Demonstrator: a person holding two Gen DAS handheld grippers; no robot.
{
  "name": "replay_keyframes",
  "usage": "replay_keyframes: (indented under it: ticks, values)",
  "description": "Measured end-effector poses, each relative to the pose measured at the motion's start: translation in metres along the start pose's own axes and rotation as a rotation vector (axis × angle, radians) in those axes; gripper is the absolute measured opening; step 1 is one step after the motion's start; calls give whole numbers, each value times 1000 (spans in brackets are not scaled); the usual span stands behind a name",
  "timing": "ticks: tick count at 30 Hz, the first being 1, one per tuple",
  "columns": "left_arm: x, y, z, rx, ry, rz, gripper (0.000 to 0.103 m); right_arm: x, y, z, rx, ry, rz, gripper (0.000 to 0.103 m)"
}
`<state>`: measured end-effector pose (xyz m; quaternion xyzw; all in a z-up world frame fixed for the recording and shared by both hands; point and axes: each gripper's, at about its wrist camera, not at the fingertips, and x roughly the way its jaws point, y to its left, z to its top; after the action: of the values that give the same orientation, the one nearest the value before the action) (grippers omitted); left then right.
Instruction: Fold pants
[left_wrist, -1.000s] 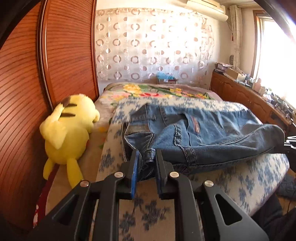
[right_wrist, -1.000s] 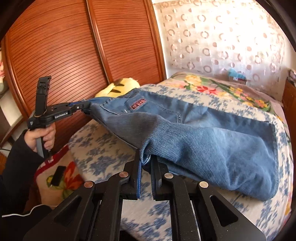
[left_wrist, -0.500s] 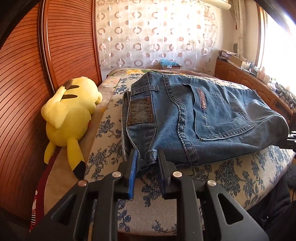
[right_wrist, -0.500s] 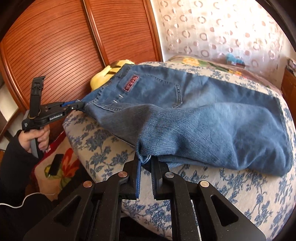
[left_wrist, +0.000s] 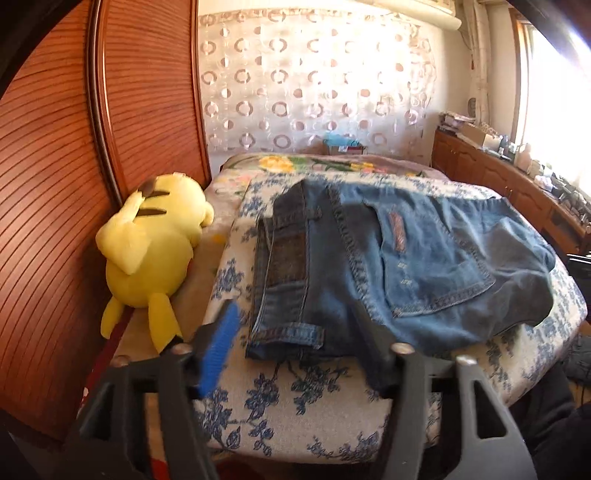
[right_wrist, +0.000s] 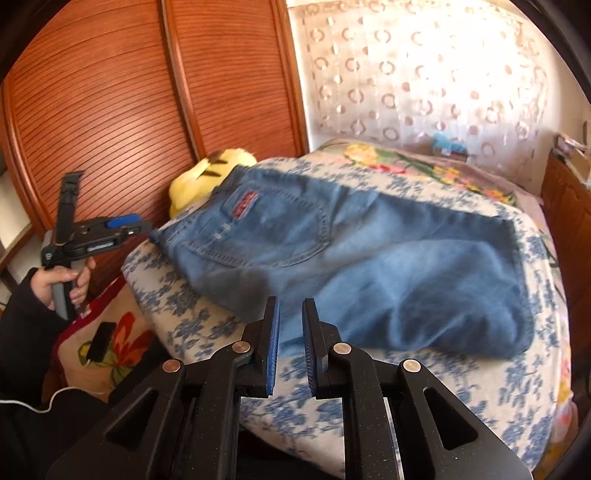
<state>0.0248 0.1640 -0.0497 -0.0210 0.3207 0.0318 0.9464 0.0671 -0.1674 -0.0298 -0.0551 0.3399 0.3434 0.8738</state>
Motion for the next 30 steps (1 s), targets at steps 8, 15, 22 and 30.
replay_keyframes:
  ticks: [8,15,22,30]
  values:
    - [13,-12,20,12,-12,-36,67,26,-33,5,32,-27,-74,32]
    - [38,-20,31,22,15,-60,67,64,-62,3,71,4,-135,43]
    - [56,-21,39,18,51,-80,67,83,-73,-3,88,36,-158,49]
    - [76,-21,62,57,76,-73,67,84,-72,-9,98,38,-169,52]
